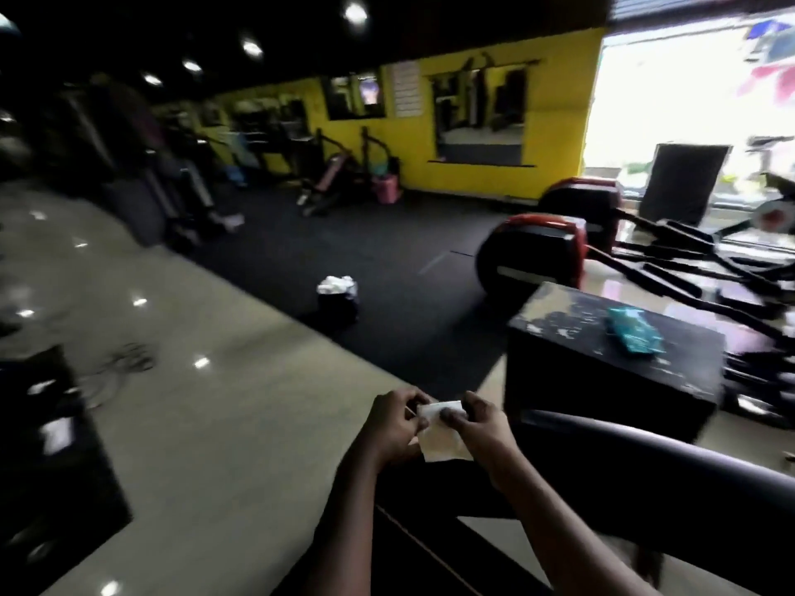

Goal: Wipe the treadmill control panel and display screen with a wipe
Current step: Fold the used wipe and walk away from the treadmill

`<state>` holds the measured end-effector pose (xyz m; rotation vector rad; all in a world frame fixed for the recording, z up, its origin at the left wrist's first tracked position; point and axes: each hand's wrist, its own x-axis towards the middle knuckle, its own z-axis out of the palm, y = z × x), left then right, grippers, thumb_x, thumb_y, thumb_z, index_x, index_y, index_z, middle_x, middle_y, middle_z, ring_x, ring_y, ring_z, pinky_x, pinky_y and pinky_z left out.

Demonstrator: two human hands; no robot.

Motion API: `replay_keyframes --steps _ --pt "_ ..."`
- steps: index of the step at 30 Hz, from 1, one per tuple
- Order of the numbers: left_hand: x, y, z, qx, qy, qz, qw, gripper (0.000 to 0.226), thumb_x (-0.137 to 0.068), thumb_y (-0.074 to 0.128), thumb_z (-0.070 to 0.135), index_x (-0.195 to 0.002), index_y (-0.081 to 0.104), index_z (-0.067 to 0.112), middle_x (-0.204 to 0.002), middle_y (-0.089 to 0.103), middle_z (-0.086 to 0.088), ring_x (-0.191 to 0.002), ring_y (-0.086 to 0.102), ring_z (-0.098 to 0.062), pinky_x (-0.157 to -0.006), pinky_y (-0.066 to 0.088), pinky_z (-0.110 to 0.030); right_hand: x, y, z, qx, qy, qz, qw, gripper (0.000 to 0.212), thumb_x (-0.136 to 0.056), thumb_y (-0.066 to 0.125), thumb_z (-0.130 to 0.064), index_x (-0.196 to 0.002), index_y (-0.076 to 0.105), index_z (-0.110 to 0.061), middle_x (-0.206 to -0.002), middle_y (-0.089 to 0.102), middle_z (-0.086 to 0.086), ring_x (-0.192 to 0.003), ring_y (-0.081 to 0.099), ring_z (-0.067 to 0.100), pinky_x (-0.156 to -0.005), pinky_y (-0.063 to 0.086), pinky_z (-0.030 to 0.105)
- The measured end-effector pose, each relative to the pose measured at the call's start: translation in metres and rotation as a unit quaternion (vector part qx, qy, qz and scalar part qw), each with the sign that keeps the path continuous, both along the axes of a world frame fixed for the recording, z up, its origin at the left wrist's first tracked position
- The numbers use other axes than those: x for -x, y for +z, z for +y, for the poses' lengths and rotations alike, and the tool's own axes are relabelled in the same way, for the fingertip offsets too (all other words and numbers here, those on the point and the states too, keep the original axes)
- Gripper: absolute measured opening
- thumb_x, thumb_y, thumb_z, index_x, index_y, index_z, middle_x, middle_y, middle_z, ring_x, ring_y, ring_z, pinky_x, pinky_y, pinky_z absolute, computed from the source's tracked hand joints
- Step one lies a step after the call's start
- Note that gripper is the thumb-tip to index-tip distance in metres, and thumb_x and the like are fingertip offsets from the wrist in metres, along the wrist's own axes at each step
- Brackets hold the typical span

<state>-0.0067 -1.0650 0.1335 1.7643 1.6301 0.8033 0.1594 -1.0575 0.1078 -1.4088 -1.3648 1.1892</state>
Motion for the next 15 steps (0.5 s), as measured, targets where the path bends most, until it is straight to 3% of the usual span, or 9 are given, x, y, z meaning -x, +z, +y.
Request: replay_keyframes --steps 3,6,10,15 --pt "0.117 -0.005 -0.012 0.001 0.086 0.014 0.996 0.022 -0.082 0.07 0.0 -0.097 0.069 0.015 -0.084 0.073 0.0 -0.075 0.069 -0.011 -0.068 0.057 -0.027 0.12 0.004 0.008 -0.016 0.085 -0.032 0.996 0.031 -0.085 0.073 -0.016 -0.064 0.052 -0.021 -0.062 0.054 -0.007 -0.058 0.05 0.008 -0.055 0.041 0.027" --pt "0.199 -0.007 -0.022 -0.014 0.148 0.006 0.989 0.023 -0.084 0.069 0.001 -0.1 0.069 0.018 -0.09 0.073 0.002 -0.08 0.068 -0.006 -0.068 0.054 -0.021 0.203 0.006 0.017 -0.004 0.143 -0.032 0.989 0.025 -0.088 0.072 -0.017 -0.07 0.056 -0.024 -0.068 0.06 -0.007 -0.062 0.057 0.008 -0.054 0.044 0.02" --pt "0.286 -0.016 -0.025 -0.02 0.224 -0.032 0.974 0.024 -0.084 0.065 -0.001 -0.097 0.069 0.019 -0.091 0.073 0.005 -0.083 0.067 -0.004 -0.073 0.057 -0.026 0.299 0.003 0.04 -0.018 0.213 -0.065 0.975 0.016 -0.086 0.071 -0.015 -0.075 0.062 -0.023 -0.07 0.065 -0.004 -0.064 0.06 0.01 -0.053 0.045 0.02" --pt "0.382 -0.033 0.001 -0.037 0.284 -0.041 0.957 0.022 -0.085 0.062 0.001 -0.091 0.066 0.022 -0.087 0.072 0.007 -0.081 0.067 -0.01 -0.071 0.053 -0.025 0.408 -0.016 0.091 -0.021 0.266 -0.069 0.961 0.008 -0.079 0.069 -0.019 -0.073 0.065 -0.021 -0.071 0.067 0.001 -0.069 0.061 0.017 -0.063 0.048 0.033"
